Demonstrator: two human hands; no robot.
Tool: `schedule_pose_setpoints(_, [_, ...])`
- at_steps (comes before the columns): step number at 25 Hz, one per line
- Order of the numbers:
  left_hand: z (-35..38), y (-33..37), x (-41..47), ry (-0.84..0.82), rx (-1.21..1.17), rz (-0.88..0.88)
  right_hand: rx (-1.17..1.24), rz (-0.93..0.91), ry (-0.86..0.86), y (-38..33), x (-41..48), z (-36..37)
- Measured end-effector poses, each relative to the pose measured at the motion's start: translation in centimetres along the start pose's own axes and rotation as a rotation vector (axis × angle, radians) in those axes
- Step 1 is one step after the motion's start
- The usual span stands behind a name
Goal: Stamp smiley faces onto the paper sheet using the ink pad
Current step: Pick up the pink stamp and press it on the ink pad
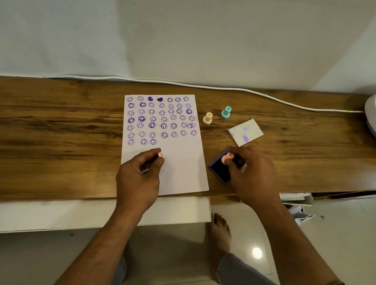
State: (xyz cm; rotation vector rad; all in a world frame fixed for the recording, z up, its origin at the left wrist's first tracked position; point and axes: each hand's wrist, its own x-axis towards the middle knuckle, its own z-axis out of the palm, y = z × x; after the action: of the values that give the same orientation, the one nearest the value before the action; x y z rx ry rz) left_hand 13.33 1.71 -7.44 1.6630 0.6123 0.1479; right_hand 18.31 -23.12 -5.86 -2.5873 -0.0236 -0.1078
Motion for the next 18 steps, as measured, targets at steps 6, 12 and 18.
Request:
schedule_pose_setpoints(6, [-0.1,-0.3,0.1,0.000,0.037,0.008,-0.134,-0.096,-0.008,0.3,-0.5,0.4])
schedule_pose_setpoints(12, [0.0,-0.3,0.1,0.020,0.057,0.027,-0.264,-0.081,0.000,-0.9,-1.2,1.2])
schedule_pose_setpoints(18, [0.1,-0.3,-0.2,0.023,0.089,0.046,-0.271,0.031,-0.023,-1.9,-1.6,1.5])
